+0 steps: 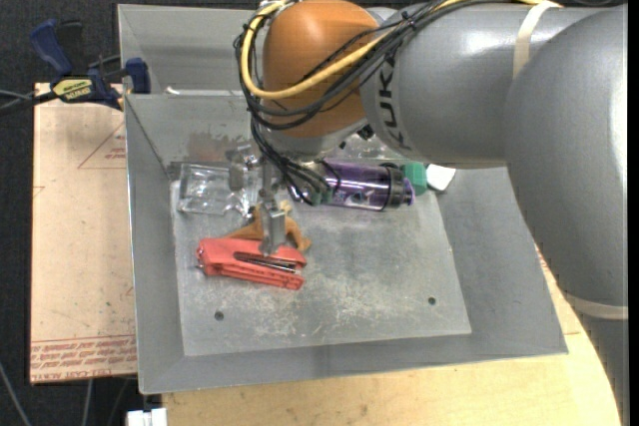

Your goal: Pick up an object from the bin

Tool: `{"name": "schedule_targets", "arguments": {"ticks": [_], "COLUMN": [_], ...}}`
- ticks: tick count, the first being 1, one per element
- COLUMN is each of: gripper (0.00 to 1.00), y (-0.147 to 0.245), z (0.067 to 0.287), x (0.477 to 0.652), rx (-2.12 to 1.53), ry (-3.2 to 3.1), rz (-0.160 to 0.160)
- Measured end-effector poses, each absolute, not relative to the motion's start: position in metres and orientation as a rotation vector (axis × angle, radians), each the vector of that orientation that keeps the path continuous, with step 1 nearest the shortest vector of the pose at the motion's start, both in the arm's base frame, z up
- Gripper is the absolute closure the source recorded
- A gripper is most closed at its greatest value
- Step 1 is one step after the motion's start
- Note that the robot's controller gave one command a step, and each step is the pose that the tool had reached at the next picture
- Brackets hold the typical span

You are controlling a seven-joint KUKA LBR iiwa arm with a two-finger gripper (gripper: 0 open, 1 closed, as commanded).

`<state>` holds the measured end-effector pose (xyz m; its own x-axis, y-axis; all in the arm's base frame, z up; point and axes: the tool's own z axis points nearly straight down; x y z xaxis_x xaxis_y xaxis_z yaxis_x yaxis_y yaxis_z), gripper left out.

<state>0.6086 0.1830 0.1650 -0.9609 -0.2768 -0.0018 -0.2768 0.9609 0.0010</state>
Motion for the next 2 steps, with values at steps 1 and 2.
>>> {"name": "schedule_targets", "arguments": {"ticks": [1, 2], "gripper": [0.00, 0.00], "y": [0.169, 0.167], "z": [0.128, 0.107], "x": [0.590, 0.583], "rx": [-0.793, -0.803], "ry": [3.026, 3.034], "rz": [0.003, 0.002]}}
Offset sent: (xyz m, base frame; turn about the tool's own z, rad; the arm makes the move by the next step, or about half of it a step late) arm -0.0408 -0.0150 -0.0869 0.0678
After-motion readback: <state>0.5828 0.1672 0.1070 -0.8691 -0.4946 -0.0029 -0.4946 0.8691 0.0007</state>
